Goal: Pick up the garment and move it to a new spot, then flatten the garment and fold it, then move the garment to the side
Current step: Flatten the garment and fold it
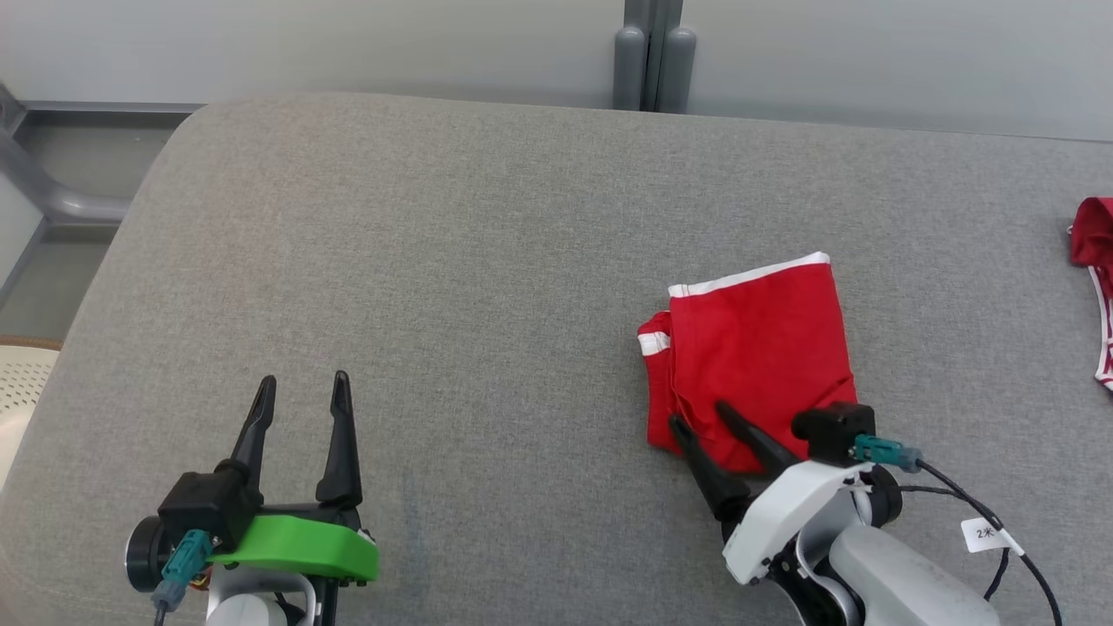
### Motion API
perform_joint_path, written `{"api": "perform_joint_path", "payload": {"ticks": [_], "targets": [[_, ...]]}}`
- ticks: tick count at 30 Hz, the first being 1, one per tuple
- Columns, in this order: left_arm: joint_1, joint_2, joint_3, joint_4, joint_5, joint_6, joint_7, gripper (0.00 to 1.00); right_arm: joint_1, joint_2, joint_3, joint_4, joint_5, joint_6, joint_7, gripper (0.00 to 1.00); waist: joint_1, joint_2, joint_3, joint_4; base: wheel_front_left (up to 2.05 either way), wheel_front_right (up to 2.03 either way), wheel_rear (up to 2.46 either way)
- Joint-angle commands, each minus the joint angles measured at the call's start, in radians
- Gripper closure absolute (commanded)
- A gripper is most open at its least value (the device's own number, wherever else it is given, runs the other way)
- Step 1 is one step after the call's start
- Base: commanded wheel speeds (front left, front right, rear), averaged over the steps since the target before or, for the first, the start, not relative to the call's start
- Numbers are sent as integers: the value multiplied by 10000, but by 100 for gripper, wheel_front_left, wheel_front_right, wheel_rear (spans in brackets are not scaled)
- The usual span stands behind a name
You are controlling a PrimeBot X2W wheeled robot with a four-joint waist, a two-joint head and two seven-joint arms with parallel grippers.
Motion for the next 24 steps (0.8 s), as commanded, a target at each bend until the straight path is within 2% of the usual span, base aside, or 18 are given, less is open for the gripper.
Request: {"api": "perform_joint_path", "payload": {"ticks": [1,6,10,18,19,20,21,22,24], "targets": [[-96,21,15,16,-53,33,1,0,-138,-112,-103,-100,39,-7,-100,0,0,0,-26,-33,0,0,0],[-5,21,105,-28,19,17,1,0,-172,-434,-826,-579,-113,-7,-217,0,0,0,-84,-121,0,0,0],[23,21,143,-58,55,-6,-1,0,-44,-607,-1858,-1017,-380,-7,-209,0,0,0,-81,-162,0,0,0],[-119,21,36,-100,64,-44,1,0,-267,-662,-3120,-861,-1486,-7,-208,0,0,0,108,-87,0,0,0],[-154,21,12,-102,56,-46,1,0,-335,-634,-3207,-789,-1639,-7,-208,15,0,0,140,-65,0,0,0],[-194,21,-20,-104,43,-42,1,0,-410,-630,-3249,-688,-1889,-7,-209,70,0,0,186,-32,0,0,0],[-220,21,-36,-102,31,-39,-1,0,-461,-610,-3276,-594,-2060,-7,-209,90,0,0,224,-7,0,0,0],[-245,21,-58,-102,10,-29,1,0,-515,-553,-3301,-454,-2256,-7,-209,100,0,0,273,28,0,0,0],[-301,22,-93,-101,-24,-17,1,0,-659,-433,-3322,-190,-2511,-7,-209,100,0,0,370,98,0,0,0]]}}
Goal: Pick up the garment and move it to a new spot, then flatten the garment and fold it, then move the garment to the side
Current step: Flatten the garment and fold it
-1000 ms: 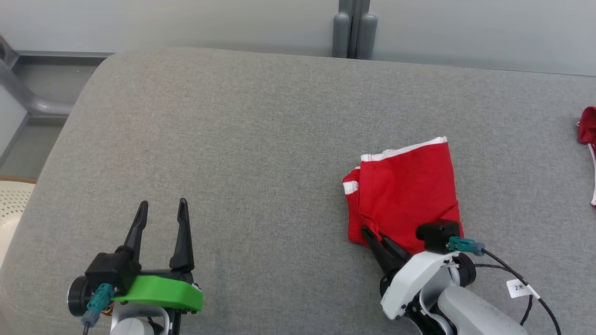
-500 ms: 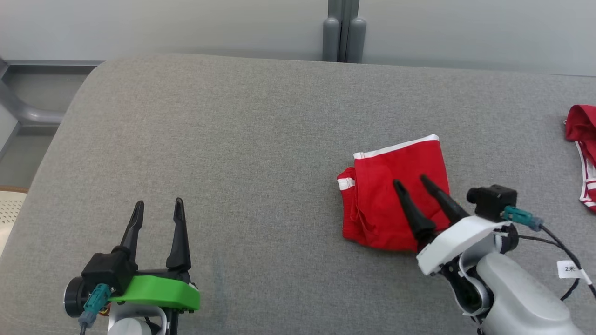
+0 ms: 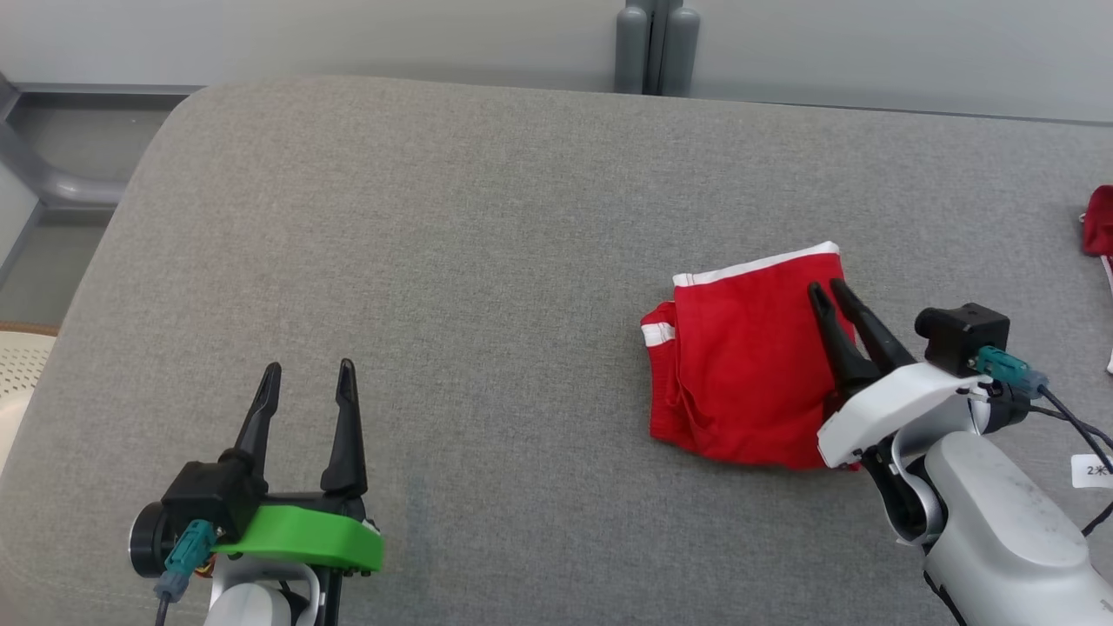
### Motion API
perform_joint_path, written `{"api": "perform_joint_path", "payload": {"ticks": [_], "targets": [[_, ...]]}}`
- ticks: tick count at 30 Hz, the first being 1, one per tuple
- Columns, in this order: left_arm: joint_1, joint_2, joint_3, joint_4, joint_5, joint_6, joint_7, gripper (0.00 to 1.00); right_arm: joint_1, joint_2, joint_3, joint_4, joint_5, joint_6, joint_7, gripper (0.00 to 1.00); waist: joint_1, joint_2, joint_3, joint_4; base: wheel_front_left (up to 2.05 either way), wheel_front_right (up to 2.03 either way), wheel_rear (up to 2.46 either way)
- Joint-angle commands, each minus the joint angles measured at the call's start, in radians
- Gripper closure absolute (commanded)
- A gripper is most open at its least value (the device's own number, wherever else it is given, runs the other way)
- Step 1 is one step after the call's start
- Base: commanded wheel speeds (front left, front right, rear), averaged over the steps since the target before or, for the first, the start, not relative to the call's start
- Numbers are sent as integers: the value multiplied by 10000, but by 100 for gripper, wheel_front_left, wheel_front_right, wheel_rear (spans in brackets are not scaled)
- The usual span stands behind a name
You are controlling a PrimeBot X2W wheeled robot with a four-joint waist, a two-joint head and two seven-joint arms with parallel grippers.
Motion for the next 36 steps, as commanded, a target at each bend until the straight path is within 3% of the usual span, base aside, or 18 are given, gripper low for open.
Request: {"api": "perform_joint_path", "payload": {"ticks": [1,10,17,27,36], "targets": [[-178,24,0,-13,-54,-7,1,0,-169,39,7,185,-231,-7,-25,100,0,-1,124,113,0,0,0],[-432,24,-218,20,-183,52,3,0,-964,285,-784,1971,-1558,-9,-26,100,0,-1,484,454,0,0,0],[-490,23,-315,40,-285,110,3,0,-1180,773,-724,2736,-2057,-9,-26,100,0,-1,621,626,0,0,0],[-531,23,-371,77,-322,145,1,0,-674,1763,94,2074,-2312,-9,-27,100,0,-1,594,671,0,0,0],[-431,23,-398,127,-268,150,3,0,-216,2214,645,1645,-1980,-9,-27,100,0,-1,444,528,0,0,0]]}}
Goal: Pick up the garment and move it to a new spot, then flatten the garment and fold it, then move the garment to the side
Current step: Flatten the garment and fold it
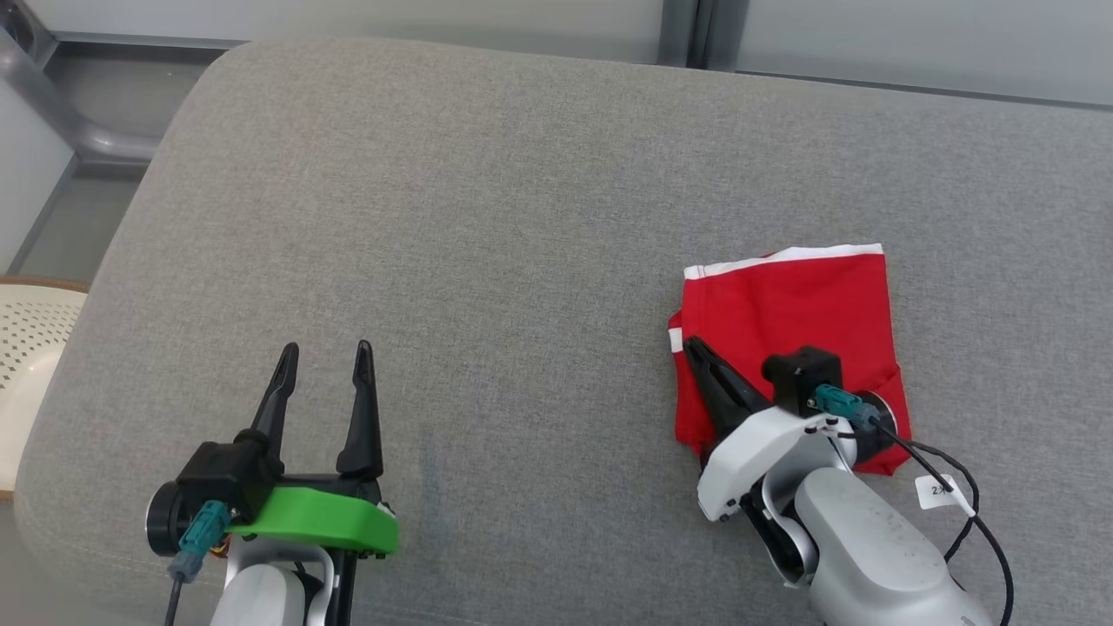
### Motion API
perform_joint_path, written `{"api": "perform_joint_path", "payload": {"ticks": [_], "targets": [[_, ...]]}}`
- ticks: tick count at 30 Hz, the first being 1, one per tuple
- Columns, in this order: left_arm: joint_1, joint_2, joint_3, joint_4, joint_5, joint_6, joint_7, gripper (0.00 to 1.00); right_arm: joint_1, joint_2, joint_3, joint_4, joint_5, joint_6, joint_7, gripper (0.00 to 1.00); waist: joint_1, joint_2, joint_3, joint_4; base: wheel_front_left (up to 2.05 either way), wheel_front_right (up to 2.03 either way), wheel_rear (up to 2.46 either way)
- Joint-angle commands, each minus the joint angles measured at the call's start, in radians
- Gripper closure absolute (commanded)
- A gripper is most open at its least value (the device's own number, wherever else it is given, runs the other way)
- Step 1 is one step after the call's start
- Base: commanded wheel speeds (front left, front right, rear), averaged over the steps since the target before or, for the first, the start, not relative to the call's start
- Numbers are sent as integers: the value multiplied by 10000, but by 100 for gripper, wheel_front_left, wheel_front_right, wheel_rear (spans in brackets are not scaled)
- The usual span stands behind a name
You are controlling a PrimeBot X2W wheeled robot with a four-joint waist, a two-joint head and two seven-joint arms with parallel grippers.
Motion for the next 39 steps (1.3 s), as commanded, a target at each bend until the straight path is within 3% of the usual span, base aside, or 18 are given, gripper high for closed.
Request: {"api": "perform_joint_path", "payload": {"ticks": [1,12,20,25,26,27,28,29,39], "targets": [[9,21,44,20,-8,34,1,0,123,10,-51,-170,76,-11,-27,100,0,0,-81,-115,0,0,0],[283,22,475,60,343,-103,0,0,680,-703,-1561,-1799,-230,-11,-25,100,0,0,-647,-1264,0,0,0],[472,22,825,36,609,-165,0,0,1713,-1396,-2666,-3130,-355,-11,-27,100,0,0,-1036,-2161,0,0,0],[660,24,1035,51,694,-204,0,0,2505,-1507,-3108,-3824,-396,-11,-27,100,0,0,-1250,-2571,0,0,0],[736,24,1074,32,741,-218,1,0,2683,-1523,-3187,-3981,-434,-11,-27,71,0,0,-1294,-2655,0,0,0],[787,24,1110,15,779,-227,1,0,2821,-1533,-3259,-4114,-452,-11,-27,51,0,0,-1316,-2707,0,0,0],[836,24,1152,-3,803,-235,0,0,3000,-1502,-3367,-4268,-416,-11,-26,8,0,0,-1347,-2766,0,0,0],[884,24,1182,-10,836,-247,1,0,3154,-1460,-3448,-4399,-383,-11,-27,0,0,0,-1370,-2802,0,0,0],[1190,24,1494,-27,1157,-361,1,0,4509,-1212,-4016,-5558,-582,-11,-26,0,0,0,-1603,-2897,0,0,0]]}}
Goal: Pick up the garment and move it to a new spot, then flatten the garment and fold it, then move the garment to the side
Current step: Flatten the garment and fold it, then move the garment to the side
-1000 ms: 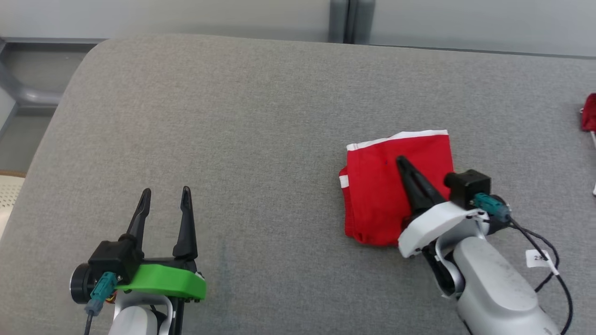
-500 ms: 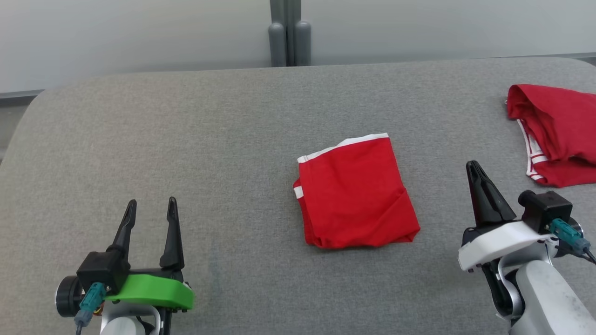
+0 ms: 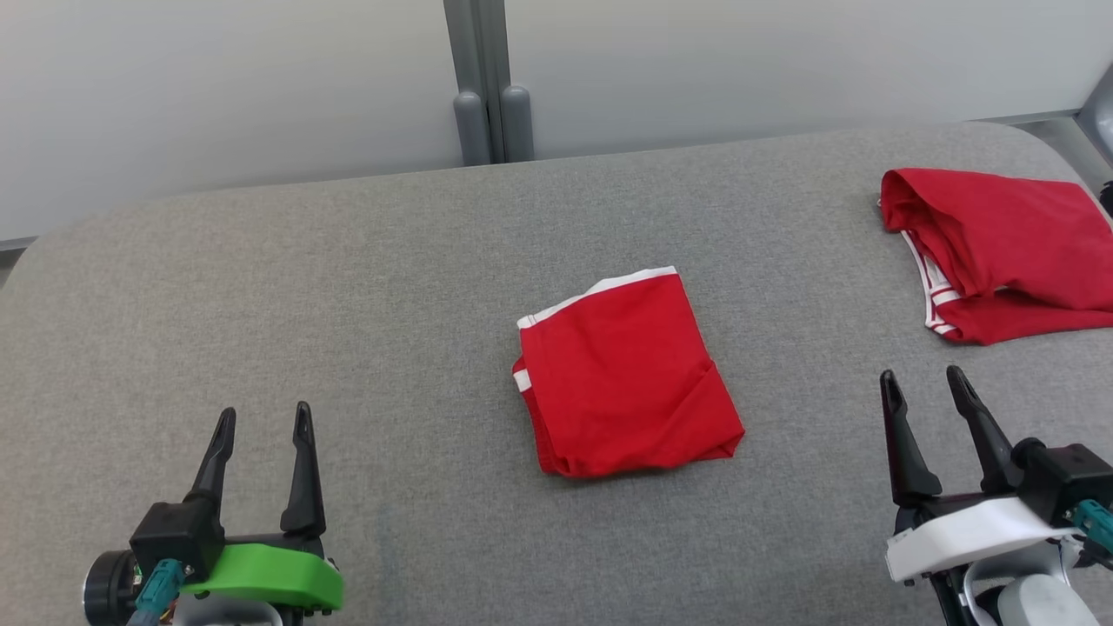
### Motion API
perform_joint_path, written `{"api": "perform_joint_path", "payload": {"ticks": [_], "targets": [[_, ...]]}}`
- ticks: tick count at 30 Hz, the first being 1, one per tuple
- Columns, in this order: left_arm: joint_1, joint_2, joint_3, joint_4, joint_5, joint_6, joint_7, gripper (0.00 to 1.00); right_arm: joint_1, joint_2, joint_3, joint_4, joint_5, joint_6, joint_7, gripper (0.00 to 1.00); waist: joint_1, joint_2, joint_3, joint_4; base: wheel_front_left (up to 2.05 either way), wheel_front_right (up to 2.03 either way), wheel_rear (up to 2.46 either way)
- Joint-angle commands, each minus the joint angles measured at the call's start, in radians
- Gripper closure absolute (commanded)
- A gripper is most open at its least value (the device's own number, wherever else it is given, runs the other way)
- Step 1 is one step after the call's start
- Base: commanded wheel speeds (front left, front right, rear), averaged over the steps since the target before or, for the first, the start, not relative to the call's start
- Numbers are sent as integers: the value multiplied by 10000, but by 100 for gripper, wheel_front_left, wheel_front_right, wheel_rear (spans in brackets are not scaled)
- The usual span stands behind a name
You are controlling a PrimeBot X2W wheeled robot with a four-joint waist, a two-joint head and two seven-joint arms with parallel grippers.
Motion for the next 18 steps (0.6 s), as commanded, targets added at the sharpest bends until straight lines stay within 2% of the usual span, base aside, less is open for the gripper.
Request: {"api": "perform_joint_path", "payload": {"ticks": [1,18], "targets": [[179,28,58,-15,146,-48,3,0,207,46,-54,-131,-88,-11,-26,0,0,-1,-76,22,0,0,0],[684,28,201,-234,503,-60,3,0,1159,526,68,-921,-578,-11,-27,0,0,-1,-384,309,0,0,0]]}}
